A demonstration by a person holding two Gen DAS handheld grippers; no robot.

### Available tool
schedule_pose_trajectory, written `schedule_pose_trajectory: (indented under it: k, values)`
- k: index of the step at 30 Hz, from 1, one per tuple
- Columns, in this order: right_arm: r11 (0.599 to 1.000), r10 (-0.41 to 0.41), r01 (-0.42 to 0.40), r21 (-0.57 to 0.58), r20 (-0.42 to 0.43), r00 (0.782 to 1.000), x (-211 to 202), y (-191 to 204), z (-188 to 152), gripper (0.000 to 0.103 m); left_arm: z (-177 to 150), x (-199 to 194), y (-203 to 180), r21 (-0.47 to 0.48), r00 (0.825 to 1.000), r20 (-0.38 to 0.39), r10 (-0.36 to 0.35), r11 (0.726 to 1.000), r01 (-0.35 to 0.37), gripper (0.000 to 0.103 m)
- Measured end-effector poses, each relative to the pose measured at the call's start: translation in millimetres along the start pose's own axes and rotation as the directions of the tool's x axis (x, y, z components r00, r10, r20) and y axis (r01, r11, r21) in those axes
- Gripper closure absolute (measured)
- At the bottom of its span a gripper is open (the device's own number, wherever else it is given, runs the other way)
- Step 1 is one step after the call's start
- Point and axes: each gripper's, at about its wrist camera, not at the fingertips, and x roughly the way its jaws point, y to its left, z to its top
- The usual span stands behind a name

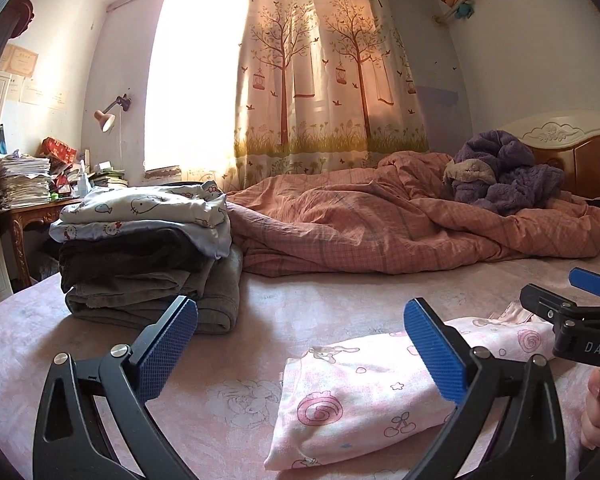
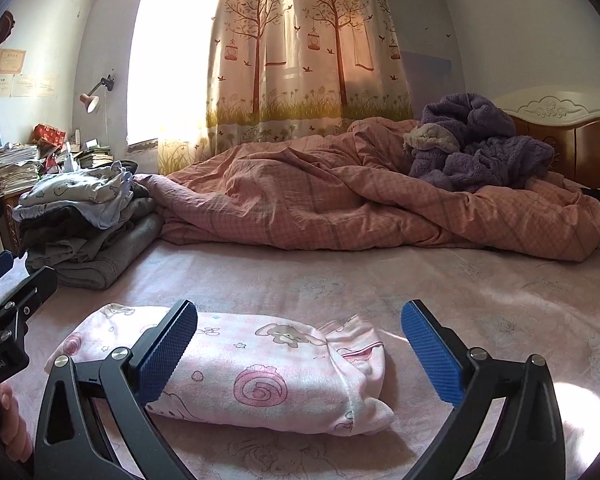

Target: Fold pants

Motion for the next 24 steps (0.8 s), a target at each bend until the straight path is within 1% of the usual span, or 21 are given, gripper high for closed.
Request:
schedule_pose_trajectory:
  k: [4, 15, 24]
  values:
    - [0.999, 0.025, -0.025, 0.020, 0.003, 1.000, -1.5, -4.8, -1.3, 0.001, -0.9, 0.3, -2.0, 0.010, 1.000, -0.006, 0.004, 1.000, -0.003, 0.000]
    - [0.999, 0.024, -0.024, 0.021, 0.008, 1.000, -2.4, -5.6, -1.9, 0.001, -1.2, -5.1, -4.4, 0.026, 1.000, 0.012, 0.012, 1.000, -0.012, 0.000]
    - [1.000, 0.021, -0.021, 0.021, 0.015, 1.000, -5.3, -5.9, -0.2, 0.001, 0.6, -7.0, 2.3, -0.007, 1.000, 0.021, 0.013, 1.000, -0.013, 0.000]
